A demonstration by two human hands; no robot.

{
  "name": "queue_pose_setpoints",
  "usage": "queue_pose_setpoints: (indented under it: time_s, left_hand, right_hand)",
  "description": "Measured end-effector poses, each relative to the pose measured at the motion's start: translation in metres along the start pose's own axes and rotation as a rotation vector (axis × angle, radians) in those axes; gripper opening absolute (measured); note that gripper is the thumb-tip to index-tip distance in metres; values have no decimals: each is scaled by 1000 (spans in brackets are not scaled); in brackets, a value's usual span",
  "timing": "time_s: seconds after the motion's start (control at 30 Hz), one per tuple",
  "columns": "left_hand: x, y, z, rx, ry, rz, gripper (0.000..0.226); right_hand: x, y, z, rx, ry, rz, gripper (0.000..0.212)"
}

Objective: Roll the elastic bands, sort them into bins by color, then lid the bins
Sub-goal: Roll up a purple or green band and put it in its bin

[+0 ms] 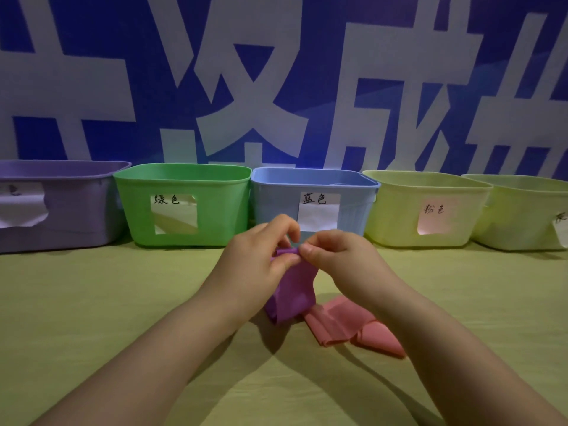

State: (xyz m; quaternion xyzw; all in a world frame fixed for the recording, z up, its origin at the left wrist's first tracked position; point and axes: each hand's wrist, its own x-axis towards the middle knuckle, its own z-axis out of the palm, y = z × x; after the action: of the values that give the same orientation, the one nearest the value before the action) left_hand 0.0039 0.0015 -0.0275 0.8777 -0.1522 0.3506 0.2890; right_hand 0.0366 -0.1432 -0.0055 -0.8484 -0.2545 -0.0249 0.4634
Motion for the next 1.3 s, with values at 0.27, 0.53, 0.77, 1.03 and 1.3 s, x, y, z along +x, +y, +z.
queue_pose_setpoints:
  time_s: [0.27,0.53,0.77,1.03,1.3]
  left_hand:
    - [0,-3,1,147,65,152,24]
    - [3,-7,-1,229,104,127,31]
    - [3,-6,-1,275,81,164,31]
    - [1,-2,-2,228,20,156,24]
    - [0,-5,-1,211,25,141,26]
  right_hand:
    - [-1,2,-10,521,-160,166,19]
    - [0,2,-6,219,6,-72,12]
    - [-2,1,-4,-8,92,-155,18]
    - [2,7,-3,134,47,9,18]
    - [1,2,-7,150,-48,107,24]
